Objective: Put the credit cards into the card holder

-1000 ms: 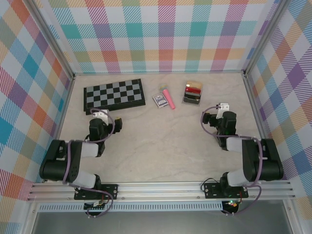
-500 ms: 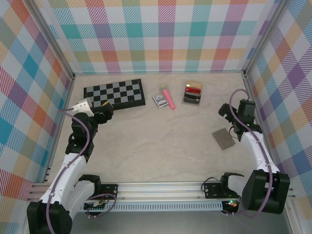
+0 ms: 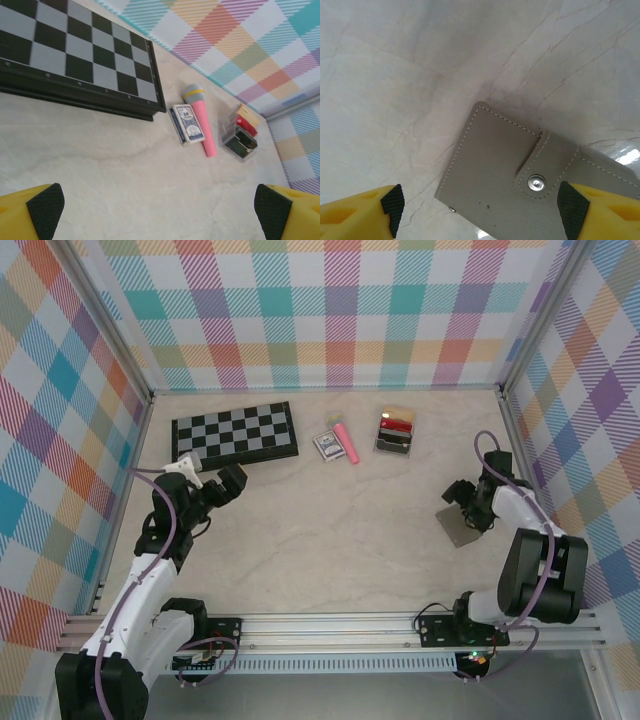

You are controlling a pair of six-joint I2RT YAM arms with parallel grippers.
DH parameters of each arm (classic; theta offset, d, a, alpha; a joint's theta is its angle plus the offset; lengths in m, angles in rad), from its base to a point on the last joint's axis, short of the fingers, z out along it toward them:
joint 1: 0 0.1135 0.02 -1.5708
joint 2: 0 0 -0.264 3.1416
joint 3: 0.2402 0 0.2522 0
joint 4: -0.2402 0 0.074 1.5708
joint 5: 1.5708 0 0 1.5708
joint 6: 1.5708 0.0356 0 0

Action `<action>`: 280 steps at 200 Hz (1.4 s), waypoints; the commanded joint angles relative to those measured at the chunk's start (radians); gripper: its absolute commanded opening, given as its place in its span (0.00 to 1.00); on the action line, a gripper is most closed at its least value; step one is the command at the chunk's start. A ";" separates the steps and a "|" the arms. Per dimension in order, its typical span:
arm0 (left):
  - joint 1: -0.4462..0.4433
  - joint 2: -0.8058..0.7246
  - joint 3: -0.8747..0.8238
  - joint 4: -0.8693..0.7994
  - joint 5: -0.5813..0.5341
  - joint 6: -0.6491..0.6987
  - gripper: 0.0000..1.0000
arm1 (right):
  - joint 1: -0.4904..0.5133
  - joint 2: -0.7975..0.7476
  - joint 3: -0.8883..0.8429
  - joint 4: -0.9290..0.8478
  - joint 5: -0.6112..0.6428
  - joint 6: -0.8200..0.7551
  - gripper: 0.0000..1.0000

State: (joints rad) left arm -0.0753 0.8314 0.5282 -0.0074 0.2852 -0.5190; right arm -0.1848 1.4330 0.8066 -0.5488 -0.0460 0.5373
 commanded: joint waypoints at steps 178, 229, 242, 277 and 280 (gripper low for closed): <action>-0.476 0.300 0.038 0.078 0.063 -0.170 1.00 | 0.579 0.018 0.075 0.027 -0.137 0.073 0.67; -0.586 0.396 0.047 0.140 0.037 -0.251 0.97 | 0.587 0.080 0.023 0.052 -0.213 0.036 0.51; -0.604 0.413 0.045 0.151 0.029 -0.271 0.96 | 0.590 0.081 0.001 0.059 -0.220 0.033 0.51; -0.631 0.466 0.057 0.185 0.032 -0.318 0.93 | 0.614 0.062 -0.063 0.084 -0.252 0.078 0.47; -0.633 0.471 0.058 0.187 0.034 -0.321 0.92 | 0.616 0.058 -0.071 0.088 -0.255 0.088 0.47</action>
State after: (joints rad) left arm -0.6849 1.2716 0.5465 0.1257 0.3237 -0.7921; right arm 0.4065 1.5105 0.7837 -0.4725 -0.2573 0.6044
